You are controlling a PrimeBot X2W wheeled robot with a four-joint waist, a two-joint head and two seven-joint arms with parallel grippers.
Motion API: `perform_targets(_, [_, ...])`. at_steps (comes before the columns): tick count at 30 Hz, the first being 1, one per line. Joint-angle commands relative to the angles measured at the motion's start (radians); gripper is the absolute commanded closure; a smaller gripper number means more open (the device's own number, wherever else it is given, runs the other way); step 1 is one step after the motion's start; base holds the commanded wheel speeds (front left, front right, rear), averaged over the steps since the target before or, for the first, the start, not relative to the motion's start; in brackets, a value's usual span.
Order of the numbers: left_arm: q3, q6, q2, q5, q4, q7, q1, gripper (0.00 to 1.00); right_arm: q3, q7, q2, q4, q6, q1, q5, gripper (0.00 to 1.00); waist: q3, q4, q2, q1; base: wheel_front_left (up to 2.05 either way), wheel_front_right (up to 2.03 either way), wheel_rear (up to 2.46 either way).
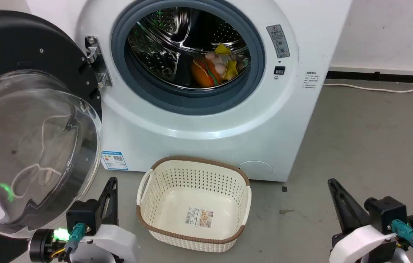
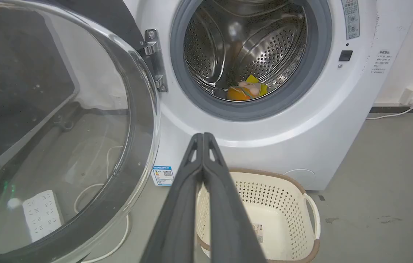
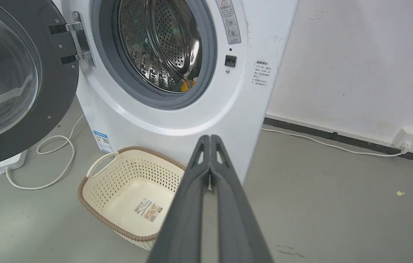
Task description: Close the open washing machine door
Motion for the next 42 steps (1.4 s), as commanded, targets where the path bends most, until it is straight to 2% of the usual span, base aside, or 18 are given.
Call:
perform_targets(1, [0.001,0.003,0.000,0.003,-0.004,0.000,0.013,1.00,0.000,0.000,0.005,-0.005,0.001,0.005,-0.008,1.00,0.000,0.000,0.0000,0.0000,0.00,0.00,0.00])
perform_targets(42, [0.001,0.003,0.000,0.003,-0.004,0.000,0.013,1.00,0.000,0.000,0.005,-0.005,0.001,0.005,-0.008,1.00,0.000,0.000,0.0000,0.0000,0.00,0.00,0.00])
